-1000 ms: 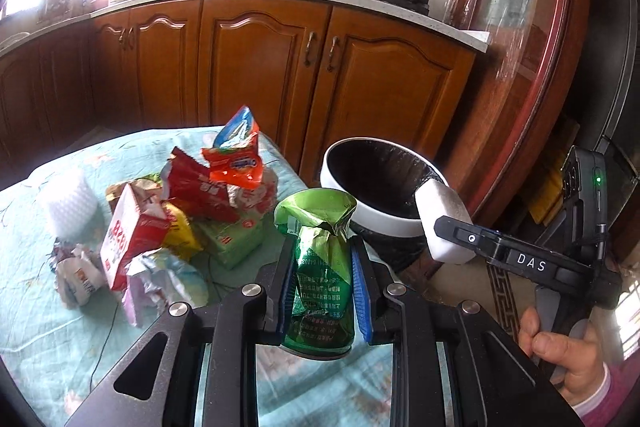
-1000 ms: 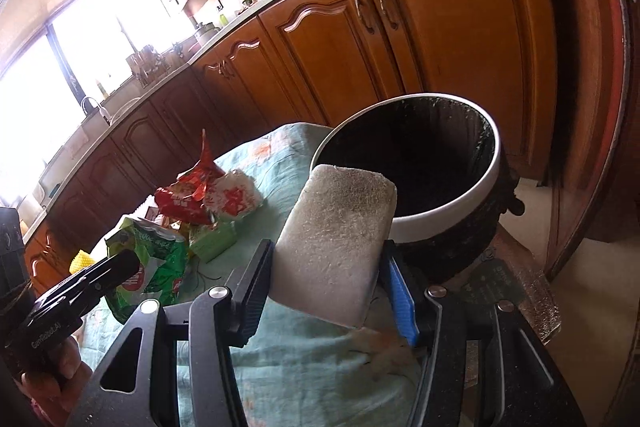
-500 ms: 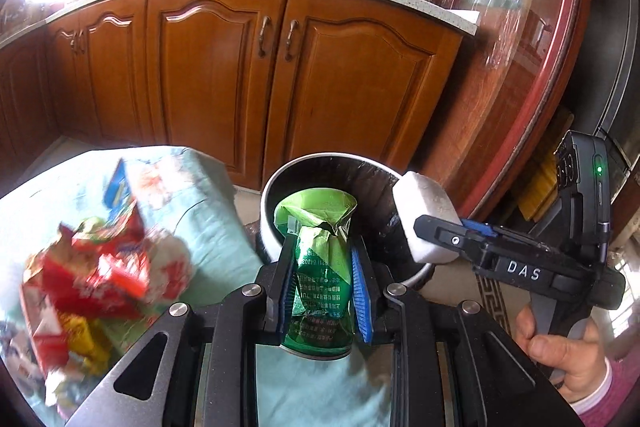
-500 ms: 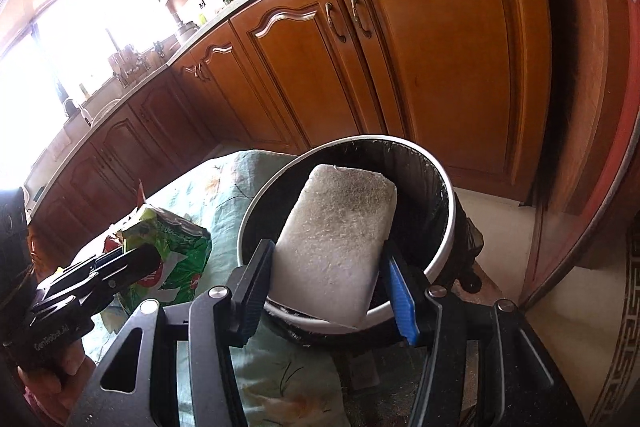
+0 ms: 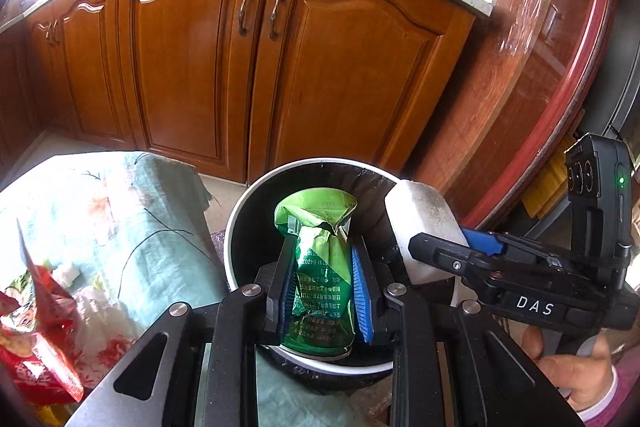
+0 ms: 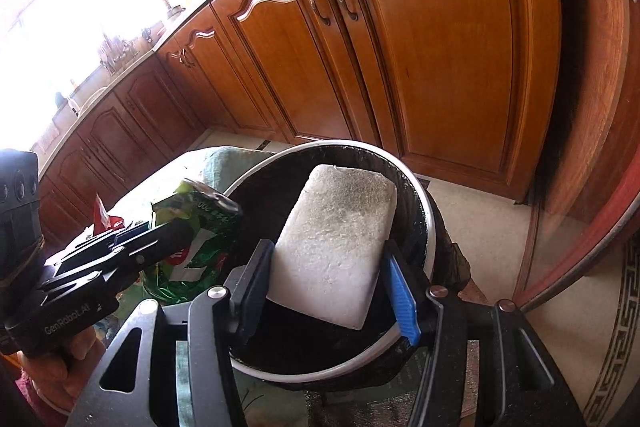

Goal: Collect trash
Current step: 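Carry can and sponge over the bin and open both tools to drop them, then grasp crumpled paper with the left tool while the right tool grasps a red wrapper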

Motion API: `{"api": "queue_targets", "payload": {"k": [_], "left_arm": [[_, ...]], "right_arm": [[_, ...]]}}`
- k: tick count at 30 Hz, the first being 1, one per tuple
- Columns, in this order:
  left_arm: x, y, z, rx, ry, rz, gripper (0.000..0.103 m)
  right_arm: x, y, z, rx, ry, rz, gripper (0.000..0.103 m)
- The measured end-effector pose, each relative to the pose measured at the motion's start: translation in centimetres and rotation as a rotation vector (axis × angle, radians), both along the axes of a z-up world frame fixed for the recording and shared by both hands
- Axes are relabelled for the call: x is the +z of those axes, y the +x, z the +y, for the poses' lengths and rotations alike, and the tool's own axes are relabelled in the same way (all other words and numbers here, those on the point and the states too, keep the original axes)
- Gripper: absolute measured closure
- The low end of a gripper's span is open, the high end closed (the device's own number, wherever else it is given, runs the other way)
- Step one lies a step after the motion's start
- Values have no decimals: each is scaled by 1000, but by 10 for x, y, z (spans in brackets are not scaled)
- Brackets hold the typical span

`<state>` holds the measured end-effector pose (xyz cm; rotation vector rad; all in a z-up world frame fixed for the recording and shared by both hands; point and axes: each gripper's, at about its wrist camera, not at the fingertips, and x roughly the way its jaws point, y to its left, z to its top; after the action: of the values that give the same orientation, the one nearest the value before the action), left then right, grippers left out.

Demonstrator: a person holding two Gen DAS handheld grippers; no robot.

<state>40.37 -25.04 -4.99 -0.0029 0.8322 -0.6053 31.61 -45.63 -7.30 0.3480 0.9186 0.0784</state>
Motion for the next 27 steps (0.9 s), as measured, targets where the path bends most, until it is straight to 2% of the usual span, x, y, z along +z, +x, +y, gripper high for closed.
{"api": "queue_targets", "payload": {"k": [3,4,5,6,10,14,22,27], "left_arm": [[-5,4,-7,-4,10,16,79],[-6,6,-8,-3,14,27,79],[-7,9,-9,1,14,36,75],[-8,11,-10,5,15,46,65],[-3,9,-13,23,6,31,50],[2,-2,-6,43,-12,18,49],[0,-52,28,99,-69,14,47],[-6,-91,61,120,-82,15,47]], "right_arm": [[-3,3,-2,1,2,10,47],[-3,4,-2,5,6,13,44],[-4,5,-2,10,11,16,43],[-5,6,-3,16,20,18,41],[-7,5,-5,12,39,31,38],[-3,-2,-5,3,40,21,36],[10,-26,17,13,31,-36,17],[18,-48,42,33,24,-74,16]]}}
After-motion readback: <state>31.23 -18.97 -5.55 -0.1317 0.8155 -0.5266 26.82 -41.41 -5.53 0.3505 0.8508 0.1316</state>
